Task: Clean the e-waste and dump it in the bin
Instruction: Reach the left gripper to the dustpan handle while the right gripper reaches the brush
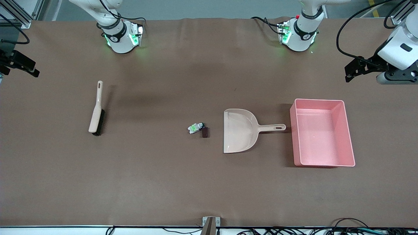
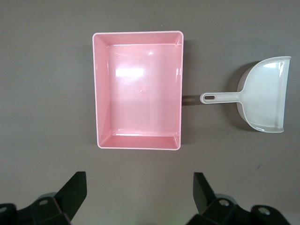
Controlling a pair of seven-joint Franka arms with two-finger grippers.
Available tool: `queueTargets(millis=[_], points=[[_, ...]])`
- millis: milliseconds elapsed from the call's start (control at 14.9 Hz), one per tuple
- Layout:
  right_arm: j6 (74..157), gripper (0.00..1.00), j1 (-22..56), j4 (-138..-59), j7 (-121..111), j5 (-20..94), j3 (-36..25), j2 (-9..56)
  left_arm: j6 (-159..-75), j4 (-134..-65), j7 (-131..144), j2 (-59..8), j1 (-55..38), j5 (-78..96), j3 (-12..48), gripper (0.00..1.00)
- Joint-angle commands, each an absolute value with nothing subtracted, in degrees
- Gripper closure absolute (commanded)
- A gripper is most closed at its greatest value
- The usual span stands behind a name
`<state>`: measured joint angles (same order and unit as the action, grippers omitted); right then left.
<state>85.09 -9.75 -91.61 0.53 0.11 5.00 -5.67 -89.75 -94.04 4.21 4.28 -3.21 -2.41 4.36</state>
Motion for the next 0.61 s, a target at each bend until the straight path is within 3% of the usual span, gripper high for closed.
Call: queueTargets(millis=[0, 538], points=[[85.8, 0.0, -9.9, -93.8, 0.3, 0.7, 5.2, -6.9, -88.9, -94.1, 3.3, 5.4, -3.2, -1.2, 4.5, 0.0], [86.0, 0.0, -9.9, -95.1, 0.4, 0.8, 5.2, -6.9, -91.3, -94.9, -0.3, 4.1, -3.0, 2.2, 4.0, 0.0]])
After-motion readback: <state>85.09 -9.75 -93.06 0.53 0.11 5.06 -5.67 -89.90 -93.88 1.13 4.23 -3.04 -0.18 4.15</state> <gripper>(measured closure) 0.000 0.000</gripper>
